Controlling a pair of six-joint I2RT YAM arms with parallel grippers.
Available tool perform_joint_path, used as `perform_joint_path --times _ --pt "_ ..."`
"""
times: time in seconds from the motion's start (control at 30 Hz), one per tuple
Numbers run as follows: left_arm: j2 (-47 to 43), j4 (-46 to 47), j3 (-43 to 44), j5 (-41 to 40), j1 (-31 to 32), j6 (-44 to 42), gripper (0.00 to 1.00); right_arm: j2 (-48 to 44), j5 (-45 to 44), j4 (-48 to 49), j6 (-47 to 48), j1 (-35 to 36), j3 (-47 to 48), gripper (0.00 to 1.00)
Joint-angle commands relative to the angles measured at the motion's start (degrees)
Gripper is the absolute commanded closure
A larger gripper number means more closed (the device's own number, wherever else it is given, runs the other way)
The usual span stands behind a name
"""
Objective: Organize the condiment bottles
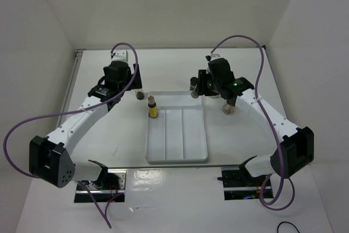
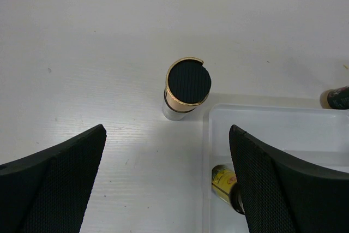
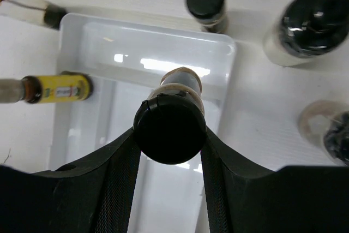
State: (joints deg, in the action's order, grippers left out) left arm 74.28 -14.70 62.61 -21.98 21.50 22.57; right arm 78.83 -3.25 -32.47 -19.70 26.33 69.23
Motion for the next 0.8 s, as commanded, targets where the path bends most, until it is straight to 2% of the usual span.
perform_joint_path --times 0.0,0.17,0.37,0.77 --pt "1.5 4.6 0.5 2.6 -1.1 -1.9 0.01 -1.0 3.2 0.9 -1.1 4.7 3.4 0.94" --pt "5.0 5.3 2.5 6.3 -1.6 -2.6 0.01 4.3 3.2 3.0 -3.1 9.5 2.2 0.94" --pt "8.0 5.8 4.3 4.4 -2.2 -2.6 0.01 7.4 5.3 6.0 -4.2 13.7 1.7 0.94" --pt "11.4 7.5 5.3 4.9 -3.2 -2.6 0.01 16.0 1.7 7.8 -3.7 16.8 2.8 0.94"
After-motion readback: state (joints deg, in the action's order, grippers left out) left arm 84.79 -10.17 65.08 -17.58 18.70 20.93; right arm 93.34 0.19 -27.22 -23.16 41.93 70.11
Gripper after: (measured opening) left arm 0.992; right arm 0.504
